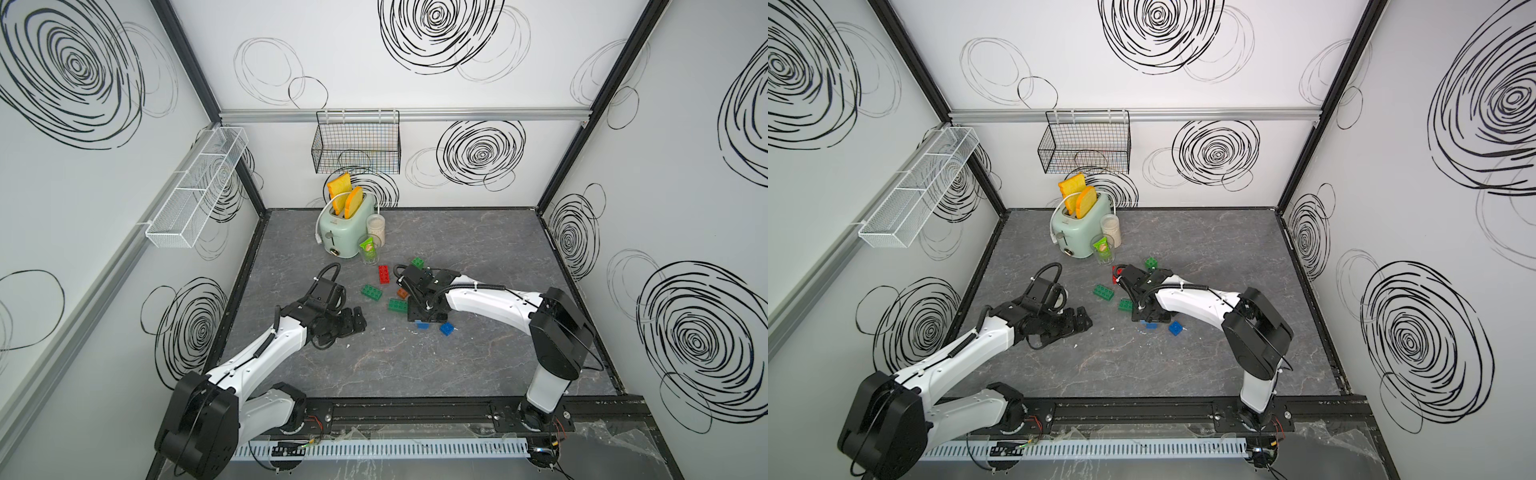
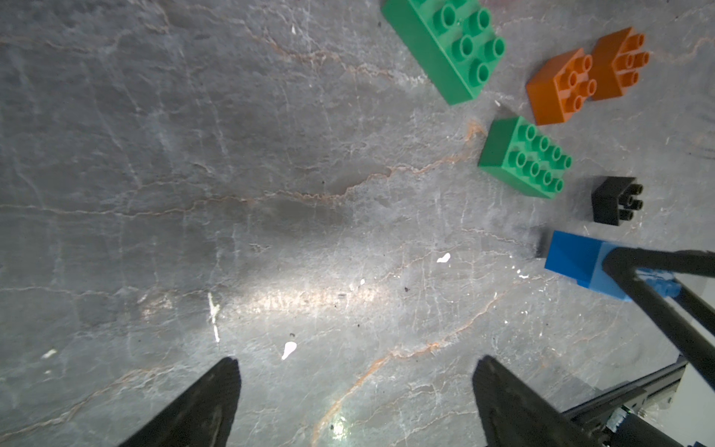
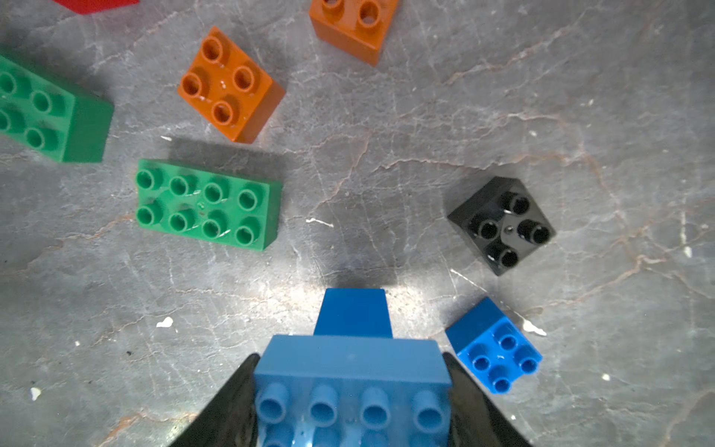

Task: Assemble the letter f with lego
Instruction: Assemble the lego brick with the lego brick.

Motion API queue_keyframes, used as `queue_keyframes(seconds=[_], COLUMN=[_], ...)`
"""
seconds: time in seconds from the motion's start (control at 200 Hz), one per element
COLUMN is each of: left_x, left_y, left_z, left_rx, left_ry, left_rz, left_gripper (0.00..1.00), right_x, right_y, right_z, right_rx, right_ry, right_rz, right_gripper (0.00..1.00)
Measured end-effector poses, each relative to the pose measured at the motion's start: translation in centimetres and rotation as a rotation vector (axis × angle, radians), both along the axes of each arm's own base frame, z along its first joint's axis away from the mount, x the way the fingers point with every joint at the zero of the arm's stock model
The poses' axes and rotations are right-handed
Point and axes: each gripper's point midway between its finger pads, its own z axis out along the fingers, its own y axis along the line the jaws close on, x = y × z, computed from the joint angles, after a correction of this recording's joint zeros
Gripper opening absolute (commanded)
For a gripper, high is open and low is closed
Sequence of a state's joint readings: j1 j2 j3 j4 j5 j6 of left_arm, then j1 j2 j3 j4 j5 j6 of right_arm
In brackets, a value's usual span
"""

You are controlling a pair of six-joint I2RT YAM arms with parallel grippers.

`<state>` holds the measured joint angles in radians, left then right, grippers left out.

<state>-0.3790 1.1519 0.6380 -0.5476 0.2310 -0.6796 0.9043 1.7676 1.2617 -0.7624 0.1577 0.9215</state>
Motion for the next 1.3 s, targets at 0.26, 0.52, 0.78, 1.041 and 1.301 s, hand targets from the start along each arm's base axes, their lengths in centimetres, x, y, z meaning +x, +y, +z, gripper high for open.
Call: queue_keyframes(seconds=[0.26,0.52,0.78,1.041,1.301], left_x=[0.1,0.3,0.3,0.4,0.5], left_y=[0.1,0.1,0.1,0.1,0.3], left_z=[0.0,0.2,0.0,-0.1,-0.2], left_rx=[0.004,0.003,0.006,0.010,0.022], left_ry=[0.000,-0.007,0.002,0.004,0.003], left_rz=[0.010,0.016,0.020,0.021,0.019], left_gripper=[0.98,0.98,0.98,0.98,0.98], right_x=[-0.6,-1.1,-1.3,-1.0,1.2], right_y=[-0.1,-0.2,-0.4,0.0,-0.5], right_z=[-0.6,-1.1,-1.1,-0.2,3.8], right_rx=[0.003,0.004,0.006,0.032,0.102], right_ry=[0.025,0.043,0.048,0.024,-0.052], right_rz=[0.019,0.028,0.036,0.052,0.018], right_gripper=[0.62,0.69,0.79,0.84,0.96])
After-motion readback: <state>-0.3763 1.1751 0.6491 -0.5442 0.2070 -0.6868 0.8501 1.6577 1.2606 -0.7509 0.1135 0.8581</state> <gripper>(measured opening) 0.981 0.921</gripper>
